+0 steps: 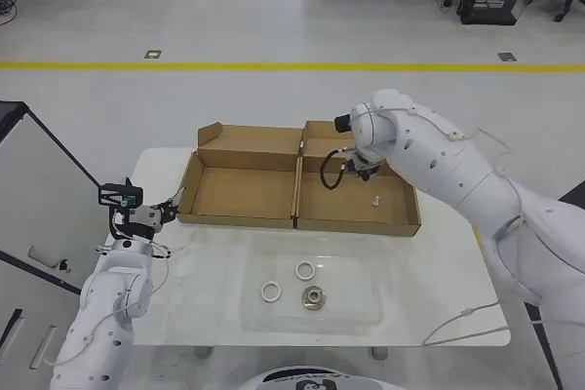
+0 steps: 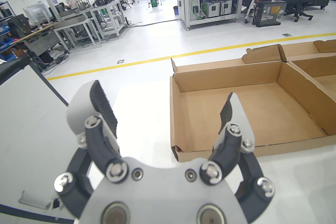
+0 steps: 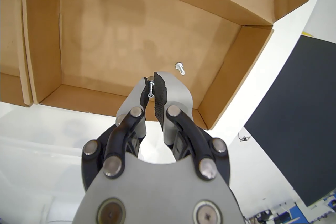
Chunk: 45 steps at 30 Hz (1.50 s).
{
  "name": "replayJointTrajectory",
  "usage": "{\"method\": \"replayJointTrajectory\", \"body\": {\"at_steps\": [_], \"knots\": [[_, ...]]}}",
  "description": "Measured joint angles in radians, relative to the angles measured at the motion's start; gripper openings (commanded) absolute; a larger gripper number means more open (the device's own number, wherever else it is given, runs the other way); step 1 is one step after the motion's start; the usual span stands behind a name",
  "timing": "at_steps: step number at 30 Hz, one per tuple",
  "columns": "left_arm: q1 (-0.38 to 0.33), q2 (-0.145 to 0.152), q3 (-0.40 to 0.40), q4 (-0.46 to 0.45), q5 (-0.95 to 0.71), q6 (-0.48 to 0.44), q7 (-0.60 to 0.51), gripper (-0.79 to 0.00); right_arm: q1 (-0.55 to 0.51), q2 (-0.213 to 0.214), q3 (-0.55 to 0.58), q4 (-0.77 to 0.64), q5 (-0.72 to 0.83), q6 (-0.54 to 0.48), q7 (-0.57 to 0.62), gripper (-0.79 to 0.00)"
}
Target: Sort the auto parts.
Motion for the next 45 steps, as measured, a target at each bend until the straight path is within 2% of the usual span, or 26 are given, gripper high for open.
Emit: {"method": "replayJointTrajectory", "body": {"at_steps": [10,19,34,45], "knots": [[0.0,0.0,0.0,0.0,0.0,0.0,0.0,0.0,0.008,-0.126,-0.062,0.225,0.047,0.005,-0.005,-0.785],[0.0,0.0,0.0,0.0,0.0,0.0,0.0,0.0,-0.017,-0.2,-0.07,0.366,0.057,-0.028,-0.005,-0.785],[0.0,0.0,0.0,0.0,0.0,0.0,0.0,0.0,-0.063,-0.258,-0.037,0.522,0.056,-0.153,-0.145,-0.785],[0.0,0.0,0.0,0.0,0.0,0.0,0.0,0.0,-0.088,-0.286,-0.028,0.585,0.023,-0.202,-0.173,-0.785]]}}
